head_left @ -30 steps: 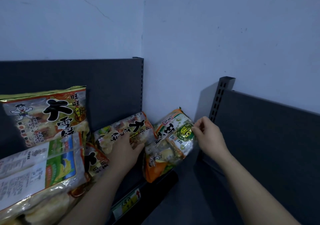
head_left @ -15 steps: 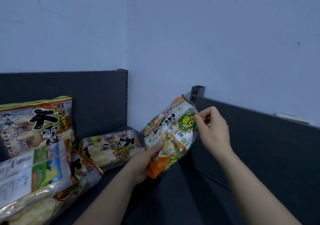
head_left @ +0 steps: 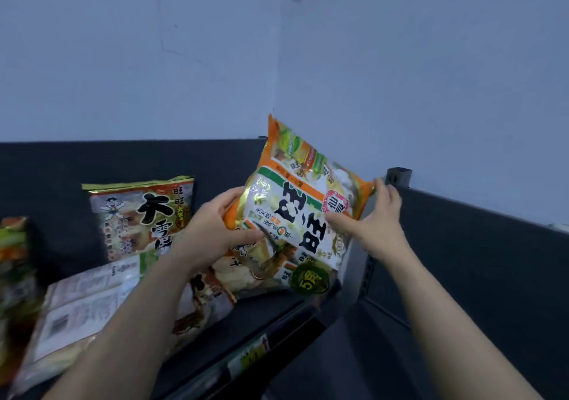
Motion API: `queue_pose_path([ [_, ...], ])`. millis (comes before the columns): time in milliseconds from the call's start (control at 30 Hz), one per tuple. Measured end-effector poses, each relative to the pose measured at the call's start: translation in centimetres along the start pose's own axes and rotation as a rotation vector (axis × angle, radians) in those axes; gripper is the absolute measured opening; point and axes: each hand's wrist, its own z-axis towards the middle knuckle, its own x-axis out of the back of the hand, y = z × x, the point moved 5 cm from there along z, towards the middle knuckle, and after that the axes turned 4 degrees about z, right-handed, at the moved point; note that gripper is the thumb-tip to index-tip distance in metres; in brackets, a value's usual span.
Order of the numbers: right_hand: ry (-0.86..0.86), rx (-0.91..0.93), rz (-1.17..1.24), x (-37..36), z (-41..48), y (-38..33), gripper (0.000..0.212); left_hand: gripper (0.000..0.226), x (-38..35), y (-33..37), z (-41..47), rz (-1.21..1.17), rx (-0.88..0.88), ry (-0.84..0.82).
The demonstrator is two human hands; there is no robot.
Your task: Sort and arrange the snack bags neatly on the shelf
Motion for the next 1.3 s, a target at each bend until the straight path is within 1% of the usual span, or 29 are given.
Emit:
queue_pose_path([
  [33,0.000,0.002,-0.088,-0.6,0.4,-0.4,0.132,0.068,1.4,0.0,-0.7,0.036,0.000,0.006],
  [67,-0.037,0.007,-0.129,-1.4,0.7,-0.7,0.136,0.069,2.7,0.0,-1.4,0.064,0.001,0.007],
  [133,-0.190,-0.016,-0.090,-4.2,0.5,-1.6,0.134,0.069,5.1,-0.5,-2.8,0.094,0.013,0.005],
  [200,-0.300,-0.027,-0.063,-7.4,-0.3,-2.4,0.122,0.071,7.5,-1.5,-4.2,0.107,0.035,0.022],
  [233,-0.334,-0.017,-0.047,-9.0,-0.8,-3.1,0.108,0.072,8.9,-2.0,-5.0,0.114,0.048,0.047],
  [267,-0.359,-0.006,0.010,-10.5,-1.5,-4.1,0.090,0.072,10.4,-2.6,-5.7,0.118,0.055,0.082],
  [300,-0.384,-0.011,0.083,-11.9,-2.3,-5.0,0.074,0.071,11.9,-3.1,-6.5,0.123,0.059,0.133],
  [333,-0.413,-0.012,0.153,-13.4,-3.0,-6.1,0.063,0.070,13.5,-3.5,-7.3,0.128,0.057,0.199],
  [400,-0.429,-0.006,0.265,-16.1,-4.3,-8.2,0.055,0.071,16.6,-4.3,-9.2,0.120,0.062,0.407],
  [433,-0.417,-0.009,0.325,-17.4,-4.9,-9.2,0.052,0.079,18.2,-4.8,-10.3,0.124,0.082,0.540],
  [467,-0.398,-0.008,0.384,-18.5,-5.5,-10.2,0.048,0.093,19.7,-5.5,-11.4,0.131,0.120,0.662],
  [500,-0.382,-0.006,0.449,-19.6,-6.1,-11.3,0.045,0.105,21.0,-6.3,-12.7,0.117,0.167,0.748],
  [533,-0.371,-0.007,0.507,-20.8,-6.6,-12.2,0.042,0.114,21.9,-7.1,-13.9,0.080,0.206,0.786],
  [600,-0.381,-0.030,0.623,-23.2,-8.1,-14.2,0.039,0.116,22.6,-8.2,-16.2,-0.027,0.235,0.737],
  [667,-0.428,-0.050,0.711,-26.1,-10.0,-15.9,0.041,0.111,23.1,-9.0,-18.7,-0.056,0.233,0.682],
  [767,-0.535,-0.064,0.725,-31.0,-13.9,-17.5,0.061,0.110,25.4,-10.3,-23.0,0.023,0.236,0.763],
  [833,-0.580,-0.064,0.714,-34.4,-16.5,-17.5,0.059,0.103,27.2,-11.5,-25.7,0.055,0.242,0.812],
  [900,-0.653,-0.110,0.686,-37.9,-19.4,-16.7,0.057,0.099,28.4,-13.0,-28.2,0.095,0.274,0.835],
  [933,-0.692,-0.118,0.658,-39.5,-20.8,-16.2,0.064,0.099,28.8,-13.9,-29.3,0.117,0.293,0.835],
  [1000,-0.747,-0.130,0.593,-42.3,-23.3,-14.9,0.089,0.097,29.4,-15.9,-31.1,0.156,0.329,0.814],
  [1033,-0.764,-0.122,0.559,-43.2,-24.3,-14.2,0.091,0.096,29.5,-17.0,-31.9,0.167,0.350,0.799],
  [1100,-0.764,-0.094,0.511,-44.3,-26.2,-13.4,0.072,0.095,29.3,-19.1,-33.2,0.177,0.405,0.752],
  [1133,-0.749,-0.084,0.492,-44.6,-26.9,-13.0,0.070,0.093,29.1,-20.0,-33.7,0.182,0.432,0.729],
  [1200,-0.724,-0.046,0.465,-44.8,-28.3,-12.3,0.080,0.092,28.5,-21.1,-34.4,0.173,0.439,0.700],
  [1233,-0.721,-0.022,0.462,-44.7,-28.8,-12.2,0.085,0.095,28.3,-21.5,-34.6,0.159,0.437,0.689],
  [1300,-0.714,0.006,0.431,-44.7,-29.1,-12.0,0.092,0.108,27.9,-21.9,-34.6,0.135,0.447,0.664],
])
